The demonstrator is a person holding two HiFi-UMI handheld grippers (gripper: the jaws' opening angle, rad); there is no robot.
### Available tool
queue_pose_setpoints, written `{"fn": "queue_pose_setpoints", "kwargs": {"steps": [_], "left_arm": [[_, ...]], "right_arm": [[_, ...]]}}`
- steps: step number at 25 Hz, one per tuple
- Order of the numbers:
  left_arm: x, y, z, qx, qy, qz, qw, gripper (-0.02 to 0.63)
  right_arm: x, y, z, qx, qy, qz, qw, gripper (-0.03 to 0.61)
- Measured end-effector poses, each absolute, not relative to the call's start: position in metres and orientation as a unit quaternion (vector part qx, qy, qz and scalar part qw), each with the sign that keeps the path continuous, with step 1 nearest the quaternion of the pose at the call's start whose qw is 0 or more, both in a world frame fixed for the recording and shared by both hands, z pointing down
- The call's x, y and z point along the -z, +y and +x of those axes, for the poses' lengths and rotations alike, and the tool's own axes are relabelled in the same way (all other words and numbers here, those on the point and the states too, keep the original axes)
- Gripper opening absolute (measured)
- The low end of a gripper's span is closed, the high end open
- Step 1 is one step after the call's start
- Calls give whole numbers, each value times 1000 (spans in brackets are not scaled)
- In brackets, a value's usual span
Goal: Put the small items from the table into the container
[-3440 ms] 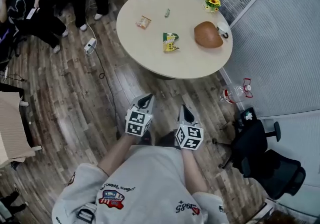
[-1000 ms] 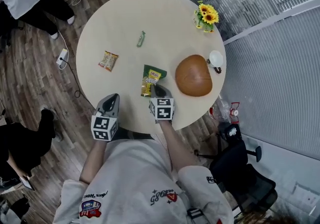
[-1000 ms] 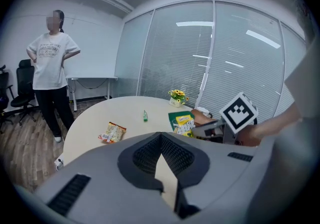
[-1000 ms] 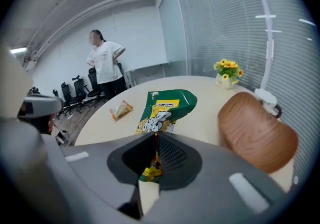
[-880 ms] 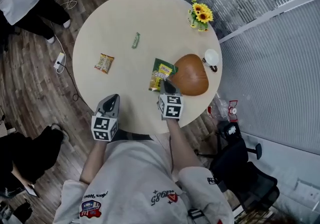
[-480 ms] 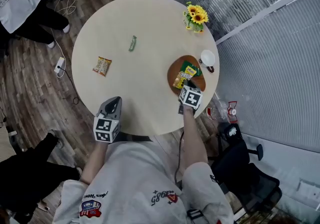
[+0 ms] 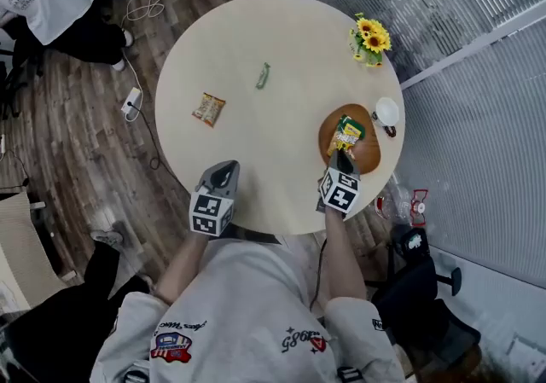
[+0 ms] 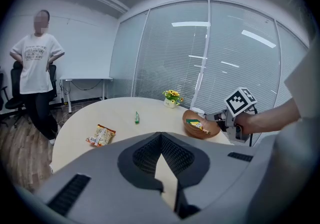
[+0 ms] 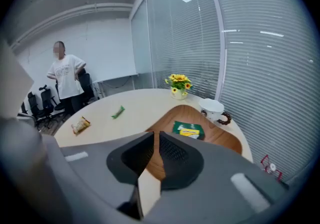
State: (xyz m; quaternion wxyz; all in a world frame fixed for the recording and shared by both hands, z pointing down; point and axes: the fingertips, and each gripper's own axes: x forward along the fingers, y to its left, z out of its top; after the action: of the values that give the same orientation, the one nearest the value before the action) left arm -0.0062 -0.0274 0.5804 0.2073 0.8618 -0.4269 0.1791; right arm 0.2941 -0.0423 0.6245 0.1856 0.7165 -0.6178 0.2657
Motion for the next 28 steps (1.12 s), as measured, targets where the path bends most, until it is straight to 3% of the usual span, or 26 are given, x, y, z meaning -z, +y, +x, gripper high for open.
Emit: {"fn": "queue_pose_setpoints", "kwargs": {"steps": [5, 11, 28], "left_arm": [[-581, -35, -17, -172, -420, 863, 222, 7], [-587, -53, -36, -176, -424, 861, 219, 6], [-603, -78, -68, -186, -425, 858, 223, 6]], "right_arm": [[-601, -39, 196, -262, -675, 674, 145, 27], [-604, -35, 101, -268, -729, 610, 157, 21], [-607, -49, 36, -276, -749, 575, 178, 17]]}}
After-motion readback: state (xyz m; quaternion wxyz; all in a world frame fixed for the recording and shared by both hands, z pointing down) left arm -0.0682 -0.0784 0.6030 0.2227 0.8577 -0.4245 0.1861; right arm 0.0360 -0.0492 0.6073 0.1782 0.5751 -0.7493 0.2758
